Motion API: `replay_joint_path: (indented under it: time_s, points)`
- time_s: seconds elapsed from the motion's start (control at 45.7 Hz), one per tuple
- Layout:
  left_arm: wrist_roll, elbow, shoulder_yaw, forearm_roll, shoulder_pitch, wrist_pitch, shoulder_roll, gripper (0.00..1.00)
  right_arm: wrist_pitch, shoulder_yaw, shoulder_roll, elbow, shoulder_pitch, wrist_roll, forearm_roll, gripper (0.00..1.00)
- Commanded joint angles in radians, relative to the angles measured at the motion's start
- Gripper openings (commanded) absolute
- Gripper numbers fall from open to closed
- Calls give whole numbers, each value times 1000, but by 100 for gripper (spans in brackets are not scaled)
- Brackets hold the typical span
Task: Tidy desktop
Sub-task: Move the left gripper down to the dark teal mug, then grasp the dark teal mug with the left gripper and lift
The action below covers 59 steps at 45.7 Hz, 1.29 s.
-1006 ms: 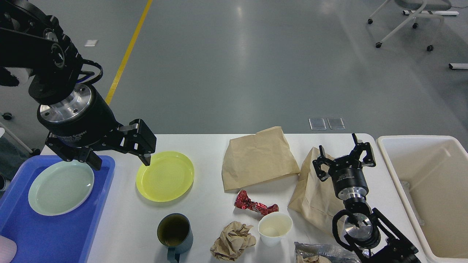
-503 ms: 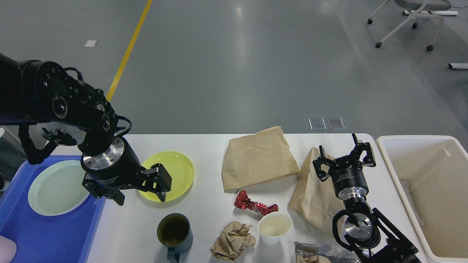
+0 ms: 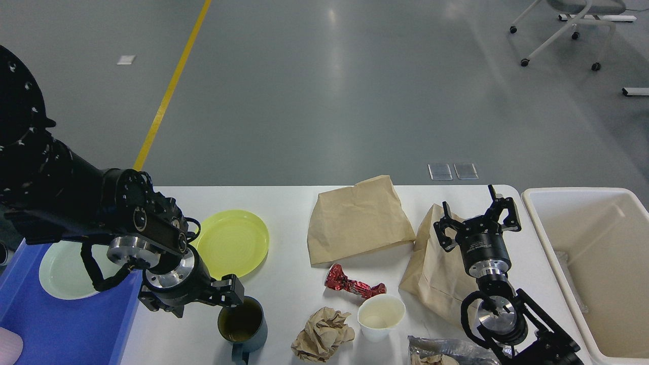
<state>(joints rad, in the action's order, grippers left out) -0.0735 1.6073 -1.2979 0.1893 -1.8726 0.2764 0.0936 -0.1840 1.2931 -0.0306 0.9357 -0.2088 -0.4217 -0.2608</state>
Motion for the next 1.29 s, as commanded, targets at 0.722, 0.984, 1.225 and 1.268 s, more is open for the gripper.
replay_joint_path:
  time_s: [0.722, 0.984, 1.225, 1.268]
  points:
    - [6, -185, 20, 21, 257, -132, -101, 36, 0, 0, 0, 0, 0, 0, 0, 100]
    - [6, -196, 23, 22, 277, -144, -100, 17, 0, 0, 0, 0, 0, 0, 0, 100]
    - [4, -193, 23, 24, 283, -168, -80, 0, 0, 0, 1, 0, 0, 0, 0, 100]
    - [4, -193, 23, 24, 283, -171, -78, 0, 0, 0, 0, 0, 0, 1, 0, 100]
